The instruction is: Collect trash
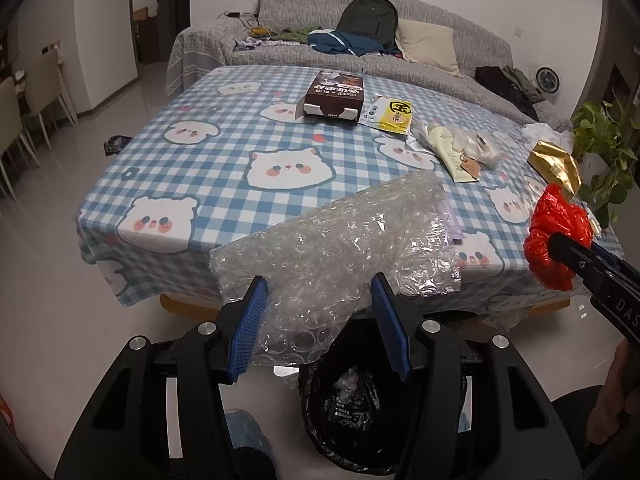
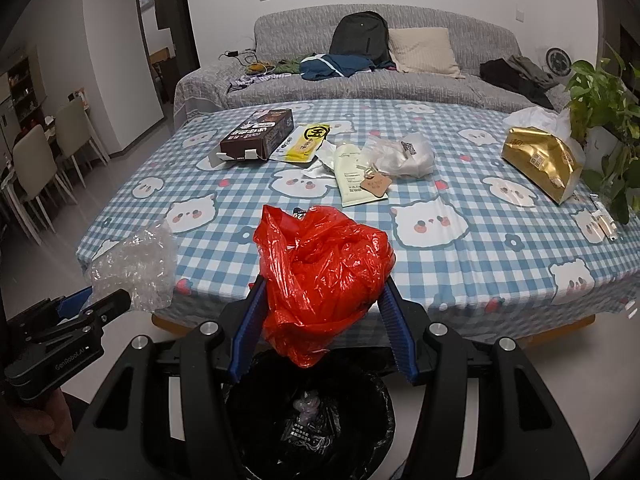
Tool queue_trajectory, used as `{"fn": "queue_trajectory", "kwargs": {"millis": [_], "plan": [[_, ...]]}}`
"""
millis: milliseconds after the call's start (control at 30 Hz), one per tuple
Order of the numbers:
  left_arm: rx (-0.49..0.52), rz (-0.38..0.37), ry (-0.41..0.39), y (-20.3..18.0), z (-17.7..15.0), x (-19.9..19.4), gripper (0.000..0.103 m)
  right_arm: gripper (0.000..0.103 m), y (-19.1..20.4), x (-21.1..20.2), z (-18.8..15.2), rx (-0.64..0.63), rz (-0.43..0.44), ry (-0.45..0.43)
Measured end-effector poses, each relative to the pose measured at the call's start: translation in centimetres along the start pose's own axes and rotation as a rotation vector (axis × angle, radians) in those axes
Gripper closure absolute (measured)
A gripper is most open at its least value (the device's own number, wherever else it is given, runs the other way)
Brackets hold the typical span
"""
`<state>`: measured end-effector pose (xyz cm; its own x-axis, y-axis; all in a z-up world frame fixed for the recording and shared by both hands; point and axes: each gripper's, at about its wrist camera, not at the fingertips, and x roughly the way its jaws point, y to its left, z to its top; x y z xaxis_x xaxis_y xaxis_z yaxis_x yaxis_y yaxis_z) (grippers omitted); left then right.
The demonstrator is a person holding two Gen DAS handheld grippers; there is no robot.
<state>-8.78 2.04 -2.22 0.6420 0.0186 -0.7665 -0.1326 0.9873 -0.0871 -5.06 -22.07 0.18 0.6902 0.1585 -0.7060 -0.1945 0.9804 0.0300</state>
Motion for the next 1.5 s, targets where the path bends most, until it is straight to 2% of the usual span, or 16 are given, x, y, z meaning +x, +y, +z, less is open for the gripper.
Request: {"fn": "queue_trajectory", "kwargs": {"millis": [333,633,1000,1500], "plan": [[-0.002,0.007,-0.013,0.5,-3.3,-2.0,0.05,0.05,0.0,-2.3,-2.8,0.027,0.007,-0.011],[-0.014,0.01,0.015,1.2,-5.6,-1.8,0.05,0.05,1.1,-2.8,-5.3,0.016,0.025,0.006],[-0.02,0.03,0.06,2.1,-7.1,-0.2,0.05,0.05,1.2,-1.3,-7.8,0.022,0.019,0.068],[-0.023,0.028,0.196,2.7,-10.3,5.1,0.05,0.05,1.3,3.5,-11.0,0.019,0.025,0.208]]}}
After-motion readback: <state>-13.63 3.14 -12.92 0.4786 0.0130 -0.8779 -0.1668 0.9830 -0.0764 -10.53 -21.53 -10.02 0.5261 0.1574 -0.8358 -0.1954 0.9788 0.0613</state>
